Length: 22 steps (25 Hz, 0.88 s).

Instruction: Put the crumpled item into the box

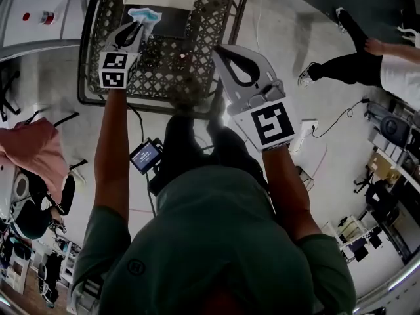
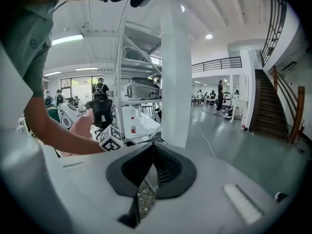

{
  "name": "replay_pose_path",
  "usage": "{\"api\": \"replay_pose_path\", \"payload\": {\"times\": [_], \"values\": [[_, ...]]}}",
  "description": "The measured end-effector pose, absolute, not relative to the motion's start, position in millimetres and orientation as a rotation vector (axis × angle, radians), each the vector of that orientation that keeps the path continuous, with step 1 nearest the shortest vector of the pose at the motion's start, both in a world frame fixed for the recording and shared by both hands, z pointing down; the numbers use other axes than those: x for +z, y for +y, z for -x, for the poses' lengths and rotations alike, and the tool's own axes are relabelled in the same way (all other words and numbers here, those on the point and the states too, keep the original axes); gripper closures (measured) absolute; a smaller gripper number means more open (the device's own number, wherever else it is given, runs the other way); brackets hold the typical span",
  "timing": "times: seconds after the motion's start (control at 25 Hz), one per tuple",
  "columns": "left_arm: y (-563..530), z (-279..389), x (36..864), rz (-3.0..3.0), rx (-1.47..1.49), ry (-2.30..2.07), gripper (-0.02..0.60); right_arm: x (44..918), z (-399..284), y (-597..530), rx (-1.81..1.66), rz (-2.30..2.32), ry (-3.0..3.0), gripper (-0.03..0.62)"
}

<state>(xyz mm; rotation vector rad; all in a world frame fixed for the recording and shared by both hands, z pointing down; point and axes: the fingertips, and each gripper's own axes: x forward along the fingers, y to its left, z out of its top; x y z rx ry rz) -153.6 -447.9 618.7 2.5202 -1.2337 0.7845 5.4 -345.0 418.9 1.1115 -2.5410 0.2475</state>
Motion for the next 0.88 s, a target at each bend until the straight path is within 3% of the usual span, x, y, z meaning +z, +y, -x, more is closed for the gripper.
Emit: {"api": "replay_pose_path", "payload": {"times": [0.88], "values": [[-482, 161, 678, -2.393, 0.813, -1.204, 0.514, 439, 0, -359, 0.292, -1.118, -2.496, 0.586]]}}
